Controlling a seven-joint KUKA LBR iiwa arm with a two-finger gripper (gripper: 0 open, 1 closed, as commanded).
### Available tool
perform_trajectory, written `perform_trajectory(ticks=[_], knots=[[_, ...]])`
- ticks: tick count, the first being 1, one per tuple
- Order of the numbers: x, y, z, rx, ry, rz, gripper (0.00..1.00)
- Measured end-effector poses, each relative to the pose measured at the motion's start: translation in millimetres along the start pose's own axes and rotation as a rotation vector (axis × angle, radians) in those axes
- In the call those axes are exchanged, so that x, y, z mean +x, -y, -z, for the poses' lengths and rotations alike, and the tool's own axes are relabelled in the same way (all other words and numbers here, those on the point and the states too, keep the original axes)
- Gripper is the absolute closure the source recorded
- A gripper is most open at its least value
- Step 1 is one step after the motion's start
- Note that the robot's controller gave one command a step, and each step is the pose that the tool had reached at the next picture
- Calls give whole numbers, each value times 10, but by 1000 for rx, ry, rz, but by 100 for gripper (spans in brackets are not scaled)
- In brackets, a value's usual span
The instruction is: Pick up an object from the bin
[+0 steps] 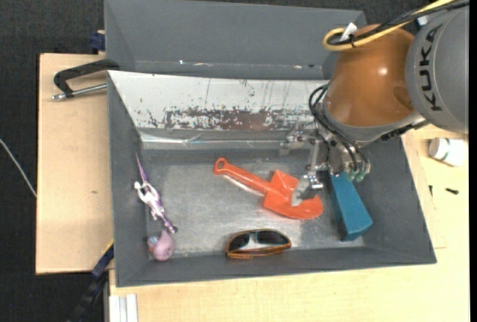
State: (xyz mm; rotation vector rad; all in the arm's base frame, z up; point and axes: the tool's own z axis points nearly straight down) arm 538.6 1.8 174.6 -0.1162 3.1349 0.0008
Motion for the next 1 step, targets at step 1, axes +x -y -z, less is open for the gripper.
perform_trajectory(ticks=[1], knots=[[200,48,-202,-1,-6,-162,0]])
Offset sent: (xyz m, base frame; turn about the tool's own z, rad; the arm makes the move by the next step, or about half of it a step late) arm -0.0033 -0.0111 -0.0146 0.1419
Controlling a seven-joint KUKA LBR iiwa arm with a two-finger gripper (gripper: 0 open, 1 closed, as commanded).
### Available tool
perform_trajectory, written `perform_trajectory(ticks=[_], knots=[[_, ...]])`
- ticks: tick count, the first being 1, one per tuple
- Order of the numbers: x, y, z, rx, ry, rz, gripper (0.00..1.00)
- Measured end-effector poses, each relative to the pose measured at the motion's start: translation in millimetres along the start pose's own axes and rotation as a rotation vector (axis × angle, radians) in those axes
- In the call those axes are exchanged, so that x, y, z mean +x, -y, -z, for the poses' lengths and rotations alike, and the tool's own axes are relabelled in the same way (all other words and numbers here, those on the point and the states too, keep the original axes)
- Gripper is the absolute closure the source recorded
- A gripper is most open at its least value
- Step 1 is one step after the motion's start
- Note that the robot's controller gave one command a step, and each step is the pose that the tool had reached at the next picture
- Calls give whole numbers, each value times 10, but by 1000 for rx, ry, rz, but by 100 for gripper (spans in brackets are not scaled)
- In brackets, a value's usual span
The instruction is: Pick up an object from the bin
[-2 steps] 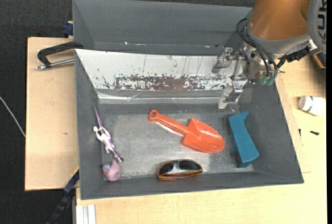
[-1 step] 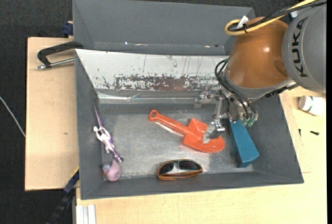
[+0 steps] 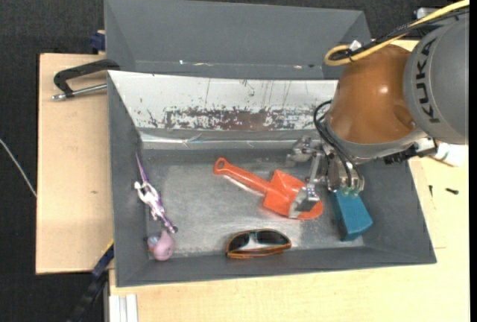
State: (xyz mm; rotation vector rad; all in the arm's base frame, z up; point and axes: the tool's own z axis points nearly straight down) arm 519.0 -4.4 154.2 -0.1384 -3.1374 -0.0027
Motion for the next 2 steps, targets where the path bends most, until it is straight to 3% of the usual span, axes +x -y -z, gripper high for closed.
perform_trajectory(ticks=[1,2], knots=[[-177,24,64,1,7,21,0],[-287,11,-683,-2,7,-237,0]])
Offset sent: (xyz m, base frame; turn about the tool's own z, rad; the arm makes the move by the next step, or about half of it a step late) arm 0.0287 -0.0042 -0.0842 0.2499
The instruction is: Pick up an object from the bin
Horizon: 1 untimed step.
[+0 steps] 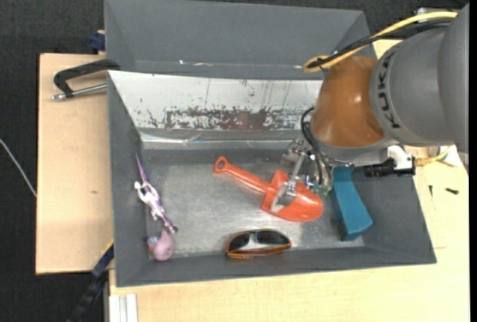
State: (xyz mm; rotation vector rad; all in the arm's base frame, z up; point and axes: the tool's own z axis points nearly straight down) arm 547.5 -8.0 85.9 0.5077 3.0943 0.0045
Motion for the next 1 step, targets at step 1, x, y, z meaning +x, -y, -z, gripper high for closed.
perform_trajectory(ticks=[1], knots=[[26,0,-167,-6,3,12,100]])
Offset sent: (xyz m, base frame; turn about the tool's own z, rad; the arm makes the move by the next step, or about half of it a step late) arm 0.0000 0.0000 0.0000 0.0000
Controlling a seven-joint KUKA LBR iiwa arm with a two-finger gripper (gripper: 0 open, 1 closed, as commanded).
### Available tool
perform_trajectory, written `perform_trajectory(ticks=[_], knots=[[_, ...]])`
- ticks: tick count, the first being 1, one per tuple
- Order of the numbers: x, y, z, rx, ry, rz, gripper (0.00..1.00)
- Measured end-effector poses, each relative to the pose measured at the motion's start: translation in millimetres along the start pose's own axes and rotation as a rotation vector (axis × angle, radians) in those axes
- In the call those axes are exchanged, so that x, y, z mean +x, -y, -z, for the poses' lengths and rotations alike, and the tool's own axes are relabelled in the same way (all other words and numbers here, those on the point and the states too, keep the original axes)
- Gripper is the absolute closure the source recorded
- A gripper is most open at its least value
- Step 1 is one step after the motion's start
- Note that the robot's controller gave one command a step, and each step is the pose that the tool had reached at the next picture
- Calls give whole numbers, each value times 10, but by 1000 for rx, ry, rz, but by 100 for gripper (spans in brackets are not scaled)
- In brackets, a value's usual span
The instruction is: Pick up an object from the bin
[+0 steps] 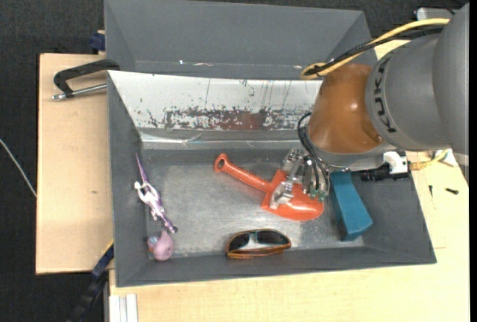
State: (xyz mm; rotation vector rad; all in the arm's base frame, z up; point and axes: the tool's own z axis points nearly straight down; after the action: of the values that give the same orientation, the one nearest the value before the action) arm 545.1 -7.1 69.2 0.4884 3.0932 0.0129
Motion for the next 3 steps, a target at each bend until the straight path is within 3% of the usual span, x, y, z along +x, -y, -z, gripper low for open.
perform_trajectory(ticks=[3], knots=[[25,7,112,6,-6,5,100]])
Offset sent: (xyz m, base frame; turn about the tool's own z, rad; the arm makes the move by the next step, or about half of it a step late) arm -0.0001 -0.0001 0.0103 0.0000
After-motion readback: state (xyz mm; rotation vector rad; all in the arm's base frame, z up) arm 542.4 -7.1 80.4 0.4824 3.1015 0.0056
